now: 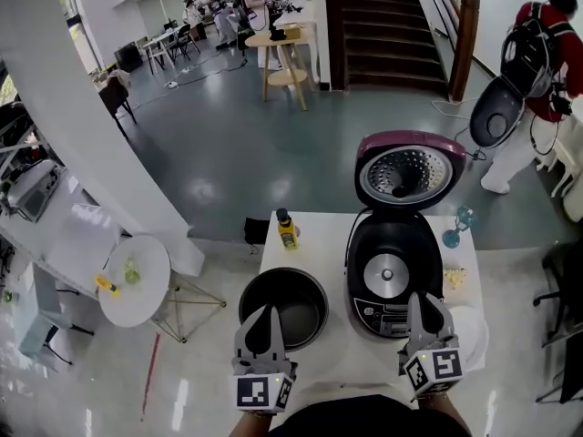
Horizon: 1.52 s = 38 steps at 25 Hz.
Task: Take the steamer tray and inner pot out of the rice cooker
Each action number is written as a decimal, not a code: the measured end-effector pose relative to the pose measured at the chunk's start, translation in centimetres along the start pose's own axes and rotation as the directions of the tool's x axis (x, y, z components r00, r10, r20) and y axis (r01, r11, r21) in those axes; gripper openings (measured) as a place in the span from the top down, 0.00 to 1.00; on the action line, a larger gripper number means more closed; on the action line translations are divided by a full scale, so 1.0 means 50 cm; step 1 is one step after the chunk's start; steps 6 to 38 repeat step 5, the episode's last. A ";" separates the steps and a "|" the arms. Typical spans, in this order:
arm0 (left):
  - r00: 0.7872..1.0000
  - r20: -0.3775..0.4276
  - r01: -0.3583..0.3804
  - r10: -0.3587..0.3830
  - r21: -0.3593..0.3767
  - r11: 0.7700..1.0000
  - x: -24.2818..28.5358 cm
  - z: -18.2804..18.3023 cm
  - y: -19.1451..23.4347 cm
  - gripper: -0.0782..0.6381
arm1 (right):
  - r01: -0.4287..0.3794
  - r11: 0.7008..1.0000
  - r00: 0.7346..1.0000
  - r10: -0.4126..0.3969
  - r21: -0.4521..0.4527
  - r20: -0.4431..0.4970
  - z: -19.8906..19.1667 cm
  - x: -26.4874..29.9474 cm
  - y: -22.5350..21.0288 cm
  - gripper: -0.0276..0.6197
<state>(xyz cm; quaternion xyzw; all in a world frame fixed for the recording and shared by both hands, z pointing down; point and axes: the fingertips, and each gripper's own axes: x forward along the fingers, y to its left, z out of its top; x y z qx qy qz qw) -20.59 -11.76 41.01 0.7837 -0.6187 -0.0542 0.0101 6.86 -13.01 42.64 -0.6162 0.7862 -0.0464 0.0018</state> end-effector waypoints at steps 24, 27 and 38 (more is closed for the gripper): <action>1.000 -0.030 -0.004 0.005 0.027 1.000 0.010 -0.009 -0.008 0.89 | 0.008 1.000 1.000 -0.008 -0.012 0.000 -0.002 0.001 -0.011 0.96; 1.000 -0.030 -0.004 0.005 0.027 1.000 0.010 -0.009 -0.008 0.89 | 0.008 1.000 1.000 -0.008 -0.012 0.000 -0.002 0.001 -0.011 0.96; 1.000 -0.030 -0.004 0.005 0.027 1.000 0.010 -0.009 -0.008 0.89 | 0.008 1.000 1.000 -0.008 -0.012 0.000 -0.002 0.001 -0.011 0.96</action>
